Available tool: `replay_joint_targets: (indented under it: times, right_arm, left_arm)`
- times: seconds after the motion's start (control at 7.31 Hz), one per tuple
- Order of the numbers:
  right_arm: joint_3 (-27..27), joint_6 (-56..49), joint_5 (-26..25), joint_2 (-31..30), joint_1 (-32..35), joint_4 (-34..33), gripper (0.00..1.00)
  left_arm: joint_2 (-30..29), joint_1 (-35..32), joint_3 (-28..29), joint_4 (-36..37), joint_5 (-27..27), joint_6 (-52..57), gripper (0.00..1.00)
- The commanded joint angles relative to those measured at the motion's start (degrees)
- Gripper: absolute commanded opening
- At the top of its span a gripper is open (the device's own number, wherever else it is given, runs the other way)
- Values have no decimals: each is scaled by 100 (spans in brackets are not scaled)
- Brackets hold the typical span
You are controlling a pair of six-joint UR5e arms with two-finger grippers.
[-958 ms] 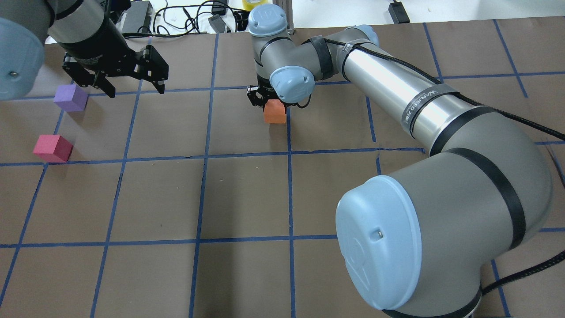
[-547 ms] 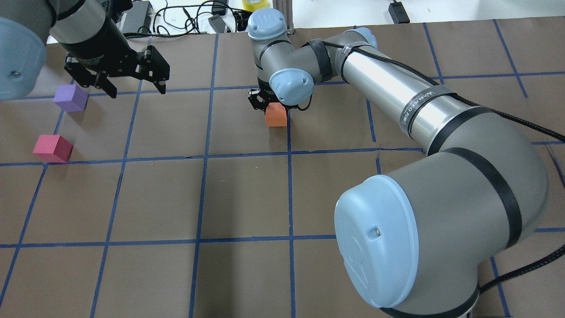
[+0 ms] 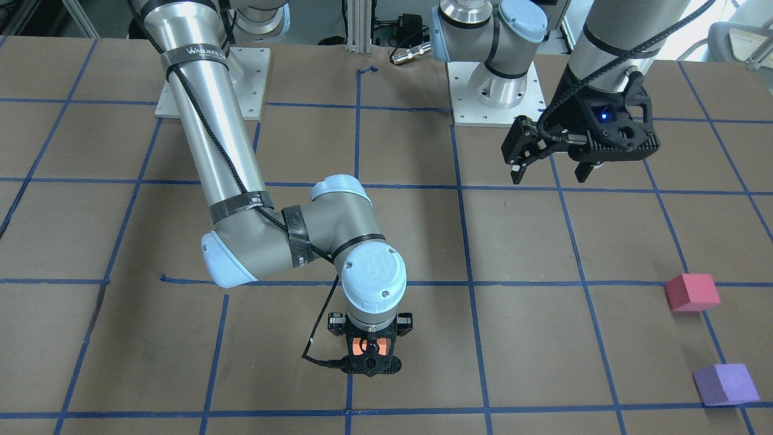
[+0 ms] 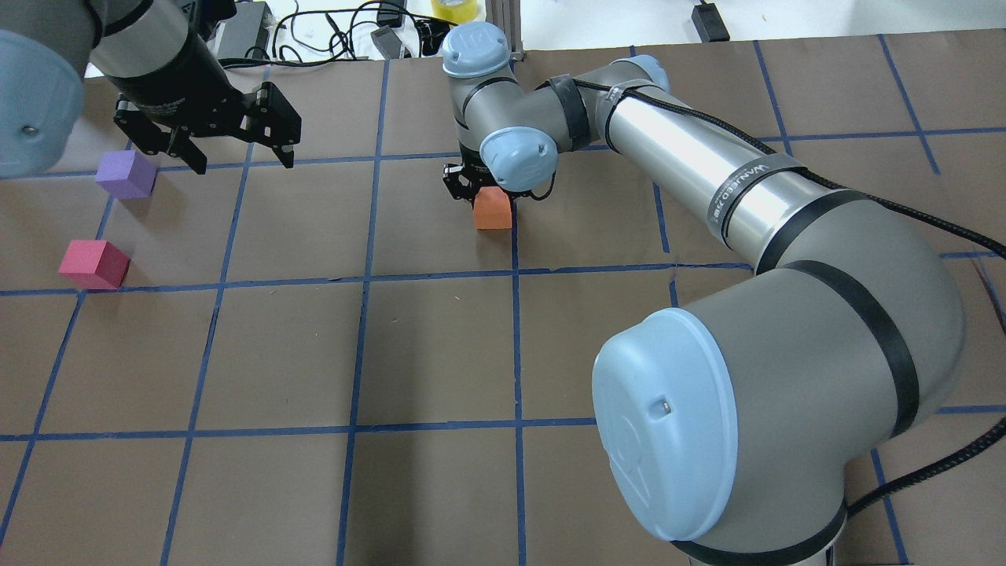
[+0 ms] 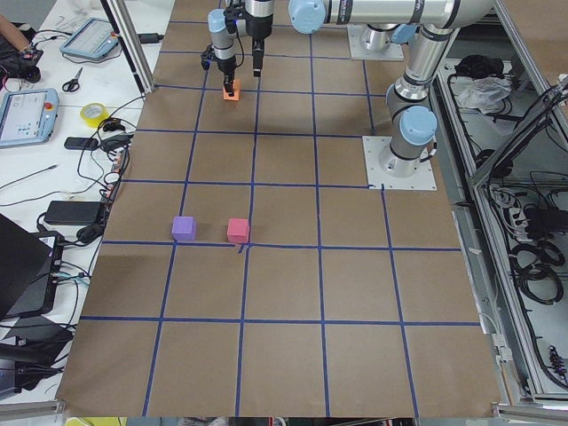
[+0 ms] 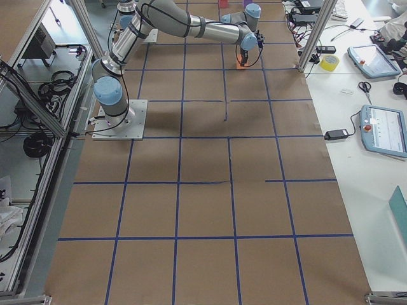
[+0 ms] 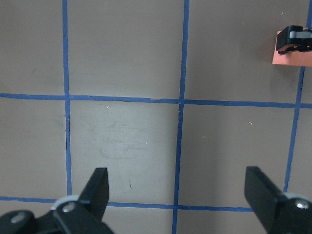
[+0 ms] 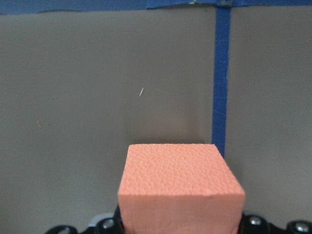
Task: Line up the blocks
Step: 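Lower the orange cube onto the table and open the right gripper, then raise the right gripper back to its start while the left arm reaches out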
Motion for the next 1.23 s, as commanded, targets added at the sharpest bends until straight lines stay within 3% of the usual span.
replay_joint_targets:
  times: [0.0,0.14,0.55,0.82,1.09]
  right_arm:
    - [34,-16,-173,24,0,-43,87]
    - [34,-16,-209,24,0,-35,100]
    - [-36,-42,-140,-220,0,53,100]
    - [-63,-209,9,-930,-175,708,100]
    - [33,-1284,-86,-1694,-866,1761,100]
  left_arm:
    - [-40,4,7,9,-2,45,100]
    - [-32,4,-1,9,-2,45,100]
    - [-58,4,16,9,-46,27,100]
    - [-76,4,51,9,-63,-34,100]
    - [-119,4,60,9,-63,1,100]
